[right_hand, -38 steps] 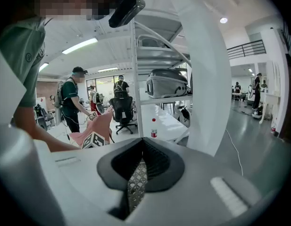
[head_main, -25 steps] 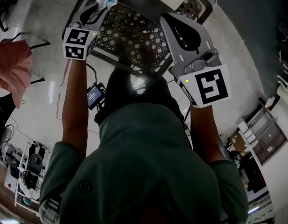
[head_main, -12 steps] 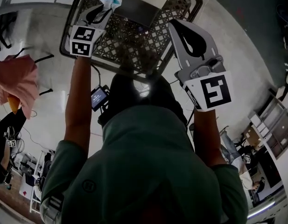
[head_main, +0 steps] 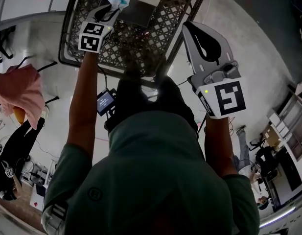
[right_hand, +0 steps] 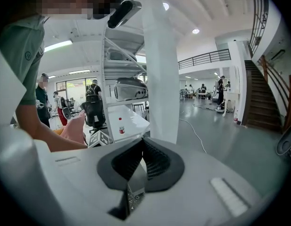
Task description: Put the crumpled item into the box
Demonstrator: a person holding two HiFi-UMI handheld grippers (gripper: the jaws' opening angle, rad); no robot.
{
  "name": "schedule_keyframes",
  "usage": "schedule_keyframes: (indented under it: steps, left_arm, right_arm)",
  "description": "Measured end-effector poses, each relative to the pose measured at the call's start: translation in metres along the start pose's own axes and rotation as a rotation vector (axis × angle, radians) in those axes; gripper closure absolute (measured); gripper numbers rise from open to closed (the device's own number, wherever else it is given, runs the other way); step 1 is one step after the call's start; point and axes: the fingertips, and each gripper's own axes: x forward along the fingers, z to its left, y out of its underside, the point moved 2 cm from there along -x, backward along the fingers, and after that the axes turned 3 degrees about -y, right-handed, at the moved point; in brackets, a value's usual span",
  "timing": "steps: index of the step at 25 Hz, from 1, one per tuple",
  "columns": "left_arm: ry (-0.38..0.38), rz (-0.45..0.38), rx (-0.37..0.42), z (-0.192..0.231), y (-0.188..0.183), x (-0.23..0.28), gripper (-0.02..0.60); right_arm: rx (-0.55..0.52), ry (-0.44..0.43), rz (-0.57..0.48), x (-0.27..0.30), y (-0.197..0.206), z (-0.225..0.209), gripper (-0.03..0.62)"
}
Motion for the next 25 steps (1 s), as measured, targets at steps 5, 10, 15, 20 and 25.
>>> schedule_keyframes:
  steps: [5,10,15,20,25]
  left_arm:
    - [0.015,0.043,0.002,-0.003,0.008,0.021,0.463]
    - [0.025,0.083,0.006,-0.010,0.016,0.039,0.462]
    - [0.052,0.130,0.017,-0.018,0.025,0.056,0.460]
    - [0.071,0.173,0.023,-0.024,0.031,0.069,0.460]
    - [0.095,0.215,0.027,-0.029,0.038,0.076,0.459]
  right_arm:
    - [0.018,0.015,0.010,-0.005,0.009,-0.013,0.586]
    - [0.030,0.031,0.012,-0.014,0.017,-0.023,0.586]
    - [0.057,0.057,0.003,-0.022,0.021,-0.031,0.586]
    - [0.052,0.057,0.018,-0.032,0.031,-0.037,0.586]
    - [0.061,0.065,0.018,-0.038,0.035,-0.039,0.586]
